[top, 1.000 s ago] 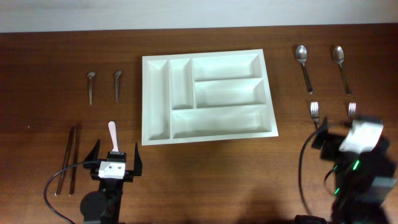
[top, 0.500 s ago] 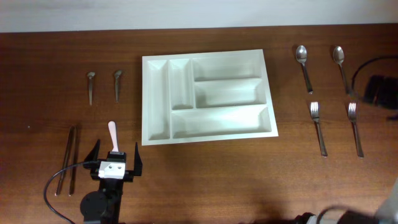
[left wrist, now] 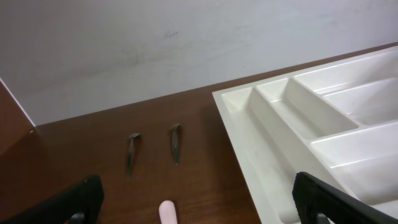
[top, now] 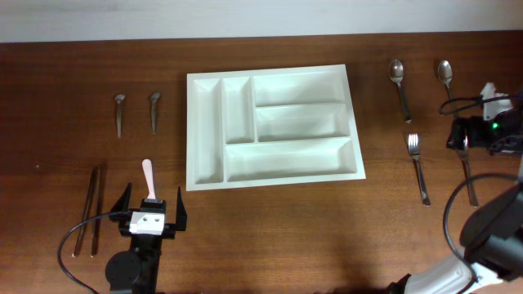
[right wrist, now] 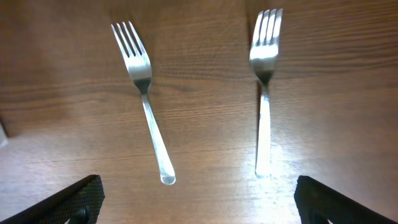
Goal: Pack container
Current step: 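Move the right gripper over the left silver fork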
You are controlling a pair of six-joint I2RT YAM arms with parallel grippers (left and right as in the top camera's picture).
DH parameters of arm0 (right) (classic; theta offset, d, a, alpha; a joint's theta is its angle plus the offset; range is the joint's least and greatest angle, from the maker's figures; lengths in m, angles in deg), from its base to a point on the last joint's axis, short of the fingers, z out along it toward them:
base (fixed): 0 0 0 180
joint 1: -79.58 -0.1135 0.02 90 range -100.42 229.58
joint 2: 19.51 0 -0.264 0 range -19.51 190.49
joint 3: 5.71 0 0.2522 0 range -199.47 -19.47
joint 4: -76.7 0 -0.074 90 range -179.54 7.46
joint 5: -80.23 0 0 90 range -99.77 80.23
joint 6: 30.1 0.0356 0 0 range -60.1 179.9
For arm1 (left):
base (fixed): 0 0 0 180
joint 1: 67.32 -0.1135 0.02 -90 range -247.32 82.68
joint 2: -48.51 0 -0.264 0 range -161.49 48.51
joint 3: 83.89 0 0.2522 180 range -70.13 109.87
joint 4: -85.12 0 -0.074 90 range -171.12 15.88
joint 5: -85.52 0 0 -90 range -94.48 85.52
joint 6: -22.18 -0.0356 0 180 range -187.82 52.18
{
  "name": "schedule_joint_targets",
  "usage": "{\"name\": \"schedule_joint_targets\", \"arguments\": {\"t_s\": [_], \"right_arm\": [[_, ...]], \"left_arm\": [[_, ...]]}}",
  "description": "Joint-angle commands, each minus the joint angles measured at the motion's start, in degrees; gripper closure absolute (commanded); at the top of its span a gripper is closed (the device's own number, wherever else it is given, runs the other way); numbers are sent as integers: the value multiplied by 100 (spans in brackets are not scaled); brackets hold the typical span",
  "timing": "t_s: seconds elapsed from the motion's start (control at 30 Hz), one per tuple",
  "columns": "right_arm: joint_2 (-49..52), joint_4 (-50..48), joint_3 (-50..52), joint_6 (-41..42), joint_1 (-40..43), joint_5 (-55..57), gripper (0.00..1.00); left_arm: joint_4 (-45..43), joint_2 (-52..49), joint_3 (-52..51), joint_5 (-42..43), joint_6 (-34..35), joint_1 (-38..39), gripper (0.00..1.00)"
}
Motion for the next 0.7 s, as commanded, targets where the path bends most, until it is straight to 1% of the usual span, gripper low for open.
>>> {"name": "schedule_joint_targets", "arguments": {"t_s": [0.0,0.1,0.2,0.4,0.5,0.67], "right_arm": [[404,13,-79,-321,0,-87,1],[772,118,-79,-466,-166,-59,1],[1021,96,-79,-485,-511,337,1],[1180,48,-70,-1069,-1102,376,1],[1237,-61,-68,-1064,-1226,374,1],[1274,-142,-68,-1064,-1185,426,1]], "left_arm": [[2,48,-46,-39,13,-20,1],[0,48,-46,-39,13,-17,1],[0,48,-46,-39,13,-17,1],[2,48,-46,-39,13,-20,1],[0,48,-46,-39,13,-17,1],[0,48,-46,-42,13,-20,1]]}}
